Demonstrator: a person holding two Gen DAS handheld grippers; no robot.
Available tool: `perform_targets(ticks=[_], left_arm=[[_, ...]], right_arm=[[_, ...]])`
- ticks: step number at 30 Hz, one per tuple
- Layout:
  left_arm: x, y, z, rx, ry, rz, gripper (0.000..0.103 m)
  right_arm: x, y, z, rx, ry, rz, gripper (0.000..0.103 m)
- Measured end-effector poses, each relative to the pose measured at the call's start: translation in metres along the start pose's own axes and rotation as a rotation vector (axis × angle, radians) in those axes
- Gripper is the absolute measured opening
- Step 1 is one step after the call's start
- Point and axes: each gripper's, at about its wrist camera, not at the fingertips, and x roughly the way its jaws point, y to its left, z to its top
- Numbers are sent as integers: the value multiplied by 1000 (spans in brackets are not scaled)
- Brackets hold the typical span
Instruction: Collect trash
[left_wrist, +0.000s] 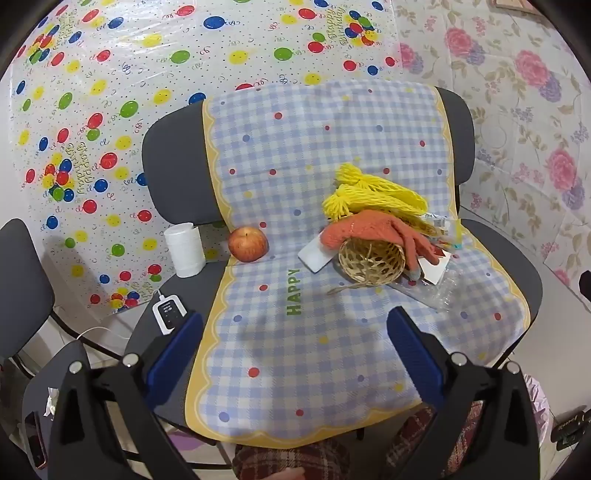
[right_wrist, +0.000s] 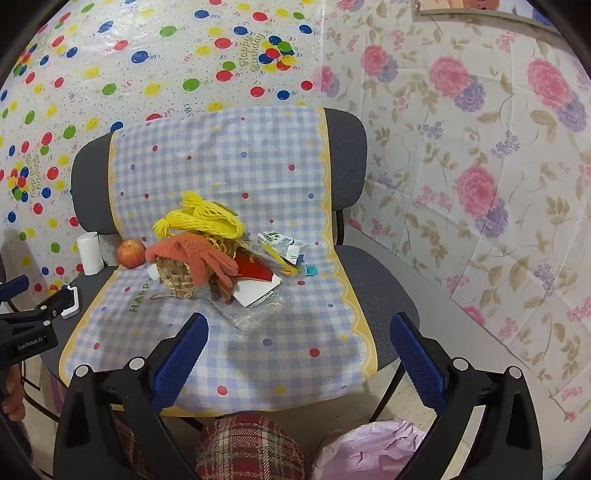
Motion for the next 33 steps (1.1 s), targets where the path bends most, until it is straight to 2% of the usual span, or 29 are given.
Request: perform_targets(ticks=[10, 18, 20, 33], left_arm=[[-1, 0, 0, -2, 5, 1, 97], [-10, 6, 14, 1, 14, 2, 97], [3, 4, 7, 3, 14, 6, 97], [3, 3, 4, 2, 11, 3, 97]], right_arm=[[2, -1, 2, -2, 7, 3, 97], [3, -4, 1, 1, 13, -2, 97], [3, -5, 0, 3, 12, -2, 97], [4, -6, -1, 3, 21, -4, 97]])
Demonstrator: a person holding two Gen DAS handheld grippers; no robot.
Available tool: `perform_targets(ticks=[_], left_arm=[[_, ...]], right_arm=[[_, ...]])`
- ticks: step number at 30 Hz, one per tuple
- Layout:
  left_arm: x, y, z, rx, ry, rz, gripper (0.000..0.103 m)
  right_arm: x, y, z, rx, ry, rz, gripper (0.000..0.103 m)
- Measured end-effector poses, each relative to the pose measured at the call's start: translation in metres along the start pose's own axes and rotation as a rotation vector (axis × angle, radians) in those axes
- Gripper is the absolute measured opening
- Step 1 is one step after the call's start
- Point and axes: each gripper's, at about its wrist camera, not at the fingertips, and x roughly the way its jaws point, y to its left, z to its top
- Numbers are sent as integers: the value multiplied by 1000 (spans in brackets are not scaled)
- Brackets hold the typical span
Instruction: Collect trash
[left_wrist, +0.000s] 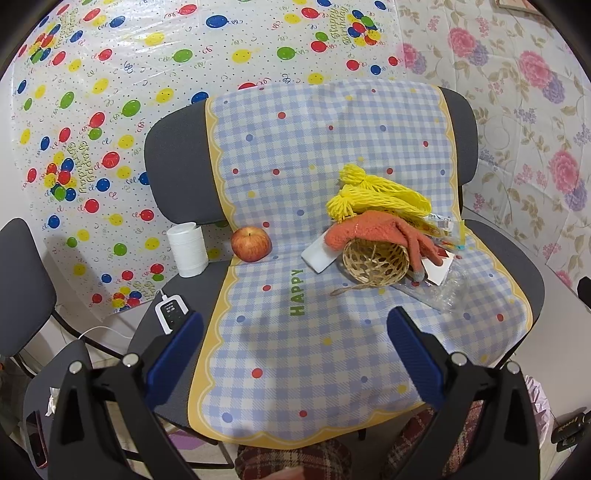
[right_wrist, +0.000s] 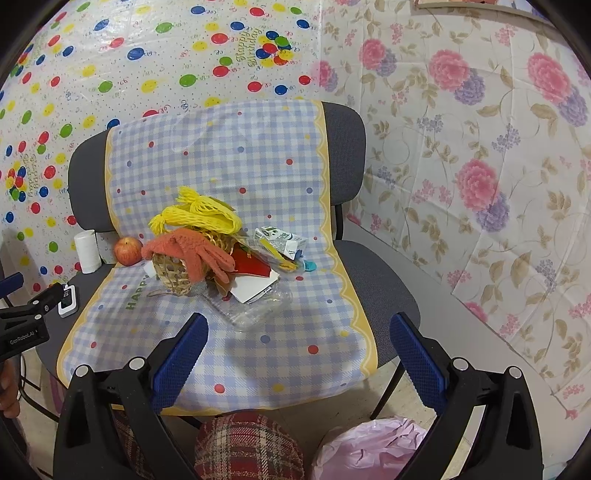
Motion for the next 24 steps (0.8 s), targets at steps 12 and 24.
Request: perform_targets(ticks=[12, 24], left_arm=[[-1, 4, 1, -5, 3, -1, 97], [-1, 3, 0, -3, 2, -1, 97]], right_arm=[[2, 2, 0, 2, 1, 0, 97], [1, 1, -2, 5, 0, 2, 97]])
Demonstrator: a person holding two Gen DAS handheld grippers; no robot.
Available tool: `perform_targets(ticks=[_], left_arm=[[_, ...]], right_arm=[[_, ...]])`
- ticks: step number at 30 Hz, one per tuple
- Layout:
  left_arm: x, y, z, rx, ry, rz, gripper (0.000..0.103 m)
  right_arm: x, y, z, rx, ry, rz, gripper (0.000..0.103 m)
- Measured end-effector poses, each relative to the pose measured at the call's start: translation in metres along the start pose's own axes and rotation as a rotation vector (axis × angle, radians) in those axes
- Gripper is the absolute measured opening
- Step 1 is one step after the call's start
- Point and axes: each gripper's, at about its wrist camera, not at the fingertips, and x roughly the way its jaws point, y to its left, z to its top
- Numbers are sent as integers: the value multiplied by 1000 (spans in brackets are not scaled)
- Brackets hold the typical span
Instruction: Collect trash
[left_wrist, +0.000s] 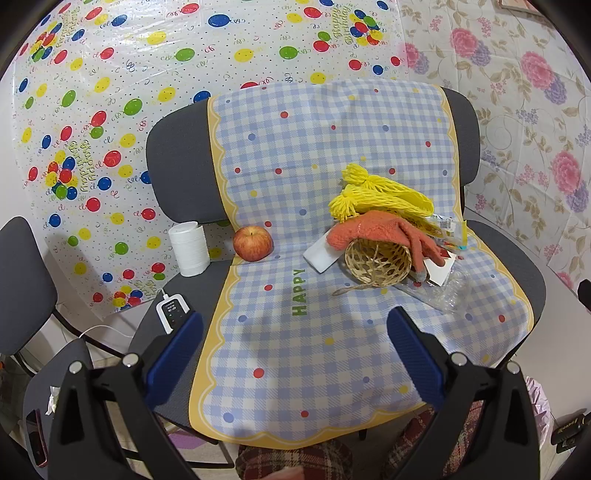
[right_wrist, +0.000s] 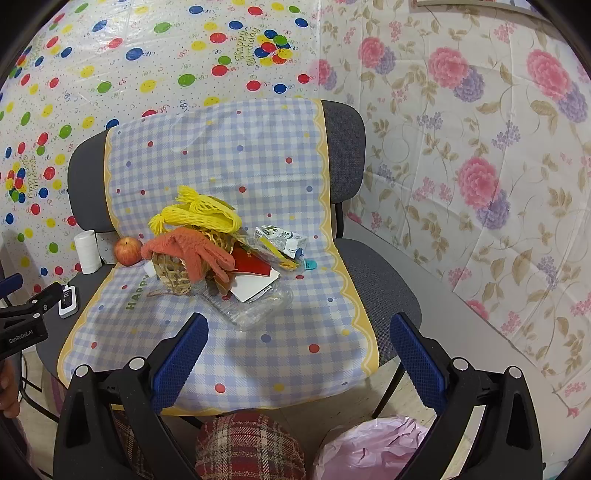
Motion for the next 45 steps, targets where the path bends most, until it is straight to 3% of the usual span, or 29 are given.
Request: perform_targets(ticks=[45], left_arm=[[11, 8, -5, -9, 16, 11, 97]], right_arm=[[16, 2, 0, -9, 20, 39, 97]])
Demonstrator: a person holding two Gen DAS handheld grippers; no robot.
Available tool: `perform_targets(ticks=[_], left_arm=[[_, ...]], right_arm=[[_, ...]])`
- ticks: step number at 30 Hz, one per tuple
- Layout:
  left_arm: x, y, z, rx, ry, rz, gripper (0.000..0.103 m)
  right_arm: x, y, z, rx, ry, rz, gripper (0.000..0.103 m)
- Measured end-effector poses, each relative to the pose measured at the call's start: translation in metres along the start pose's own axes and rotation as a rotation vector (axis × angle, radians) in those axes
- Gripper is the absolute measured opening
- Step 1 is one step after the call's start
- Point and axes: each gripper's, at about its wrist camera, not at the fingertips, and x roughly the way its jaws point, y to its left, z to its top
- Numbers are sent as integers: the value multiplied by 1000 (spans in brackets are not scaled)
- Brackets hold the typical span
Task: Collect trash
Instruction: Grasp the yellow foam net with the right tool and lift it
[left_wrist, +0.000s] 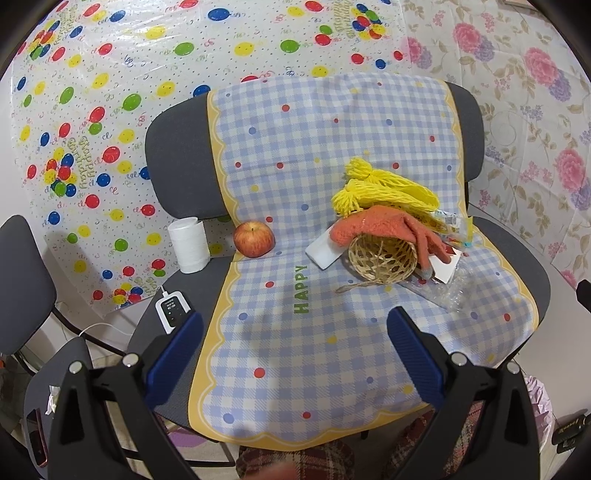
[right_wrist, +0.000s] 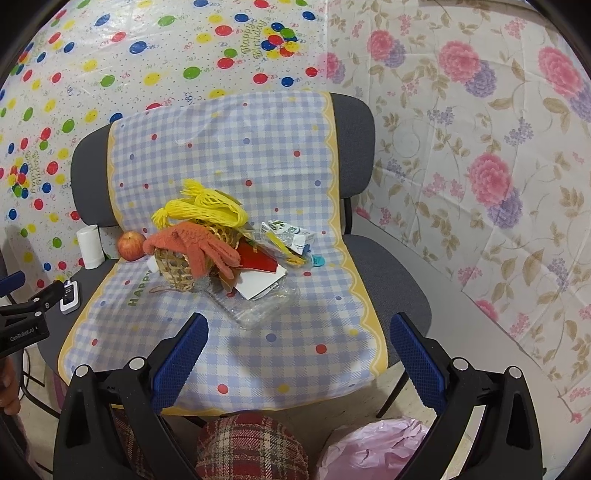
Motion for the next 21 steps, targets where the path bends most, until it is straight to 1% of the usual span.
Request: perform_targets(ticks=[4, 6, 10, 14, 15, 16, 18, 21], left_arm=[[13, -1, 1, -15, 13, -26, 97], [18, -1, 3, -20, 19, -37, 97], [34, 1, 7, -30, 59, -59, 97], [49, 6, 13, -38, 36, -5, 97], [54, 6, 15, -27, 35, 10, 97], [60, 6, 17, -11, 42, 30, 97], [71, 10, 22, -5, 69, 30, 97], [89, 17, 28, -8, 96, 45, 97]], right_arm=[[6, 4, 7, -27, -18, 59, 97], [10, 6, 12, -38, -31, 66, 97], [27, 14, 27, -71, -43, 71, 97], [53, 25, 45, -103, -52, 76, 97], [63, 29, 51, -110, -55, 101, 97], [69, 30, 55, -112, -60, 120, 97], [84, 36, 63, -122, -62, 142, 97], [118, 46, 78, -164, -20, 160, 97]])
